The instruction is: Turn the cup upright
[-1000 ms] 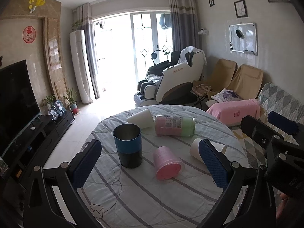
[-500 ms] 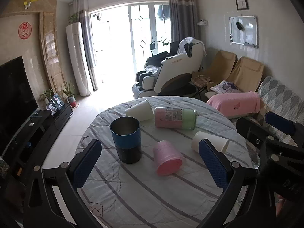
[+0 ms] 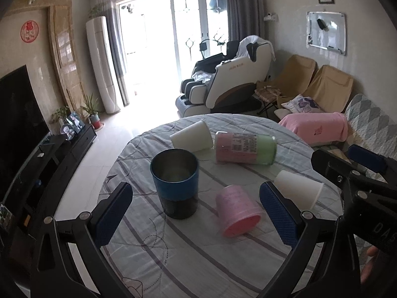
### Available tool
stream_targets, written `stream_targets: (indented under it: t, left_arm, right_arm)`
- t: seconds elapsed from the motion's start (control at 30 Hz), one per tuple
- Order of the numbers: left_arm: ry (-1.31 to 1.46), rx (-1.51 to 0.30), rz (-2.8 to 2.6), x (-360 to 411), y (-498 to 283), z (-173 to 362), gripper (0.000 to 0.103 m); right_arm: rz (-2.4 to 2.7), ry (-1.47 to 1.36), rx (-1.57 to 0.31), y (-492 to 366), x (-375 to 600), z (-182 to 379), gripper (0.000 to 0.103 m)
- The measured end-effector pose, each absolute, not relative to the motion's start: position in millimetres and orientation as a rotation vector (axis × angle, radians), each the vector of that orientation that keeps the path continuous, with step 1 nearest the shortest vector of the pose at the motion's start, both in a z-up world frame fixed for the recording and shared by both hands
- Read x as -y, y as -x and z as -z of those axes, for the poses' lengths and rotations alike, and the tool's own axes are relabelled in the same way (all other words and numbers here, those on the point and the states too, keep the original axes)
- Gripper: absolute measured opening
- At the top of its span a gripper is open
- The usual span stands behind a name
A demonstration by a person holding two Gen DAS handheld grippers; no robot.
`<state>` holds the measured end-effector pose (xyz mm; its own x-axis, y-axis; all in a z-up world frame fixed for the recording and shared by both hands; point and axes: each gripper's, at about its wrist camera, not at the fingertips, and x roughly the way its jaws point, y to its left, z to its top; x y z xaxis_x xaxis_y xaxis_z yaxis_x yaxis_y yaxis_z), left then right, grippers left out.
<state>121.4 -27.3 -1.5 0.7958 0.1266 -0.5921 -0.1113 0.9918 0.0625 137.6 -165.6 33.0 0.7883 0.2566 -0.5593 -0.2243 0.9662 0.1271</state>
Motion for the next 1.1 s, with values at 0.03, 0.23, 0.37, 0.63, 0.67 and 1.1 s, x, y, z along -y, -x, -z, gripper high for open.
stream_targets:
  t: [0.03, 0.23, 0.37, 0.63, 0.67, 1.1]
  left_arm:
    - [-0.023, -0.643, -0.128, 25.3, -123.8, 2.6, 0.103]
    - [-0.019, -0.675, -0.130, 16.1, -136.2, 12.4, 0.103]
    - [-0.017, -0.696, -0.126, 13.7, -141.5, 17.3, 0.103]
    - [-0.020, -0.700, -0.123, 12.7, -145.2, 17.6, 0.103]
    - [-0.021, -0.699, -0.125, 12.6, -145.1, 17.4, 0.103]
    - [-0.031, -0.660, -0.128, 18.0, -139.5, 10.8, 0.103]
  right_arm:
    - [-0.261, -0.051, -0.612, -140.2, 162.5, -31.8, 0.083]
    - [-0.267, -0.027, -0.627, -151.6, 149.2, -27.4, 0.083]
    - [-0.267, -0.016, -0.637, -157.5, 144.7, -25.2, 0.083]
    - [-0.267, -0.009, -0.647, -160.1, 140.7, -23.2, 0.083]
    - [-0.267, -0.009, -0.647, -159.9, 140.8, -23.3, 0.083]
    - [-0.265, -0.015, -0.640, -158.5, 141.2, -23.7, 0.083]
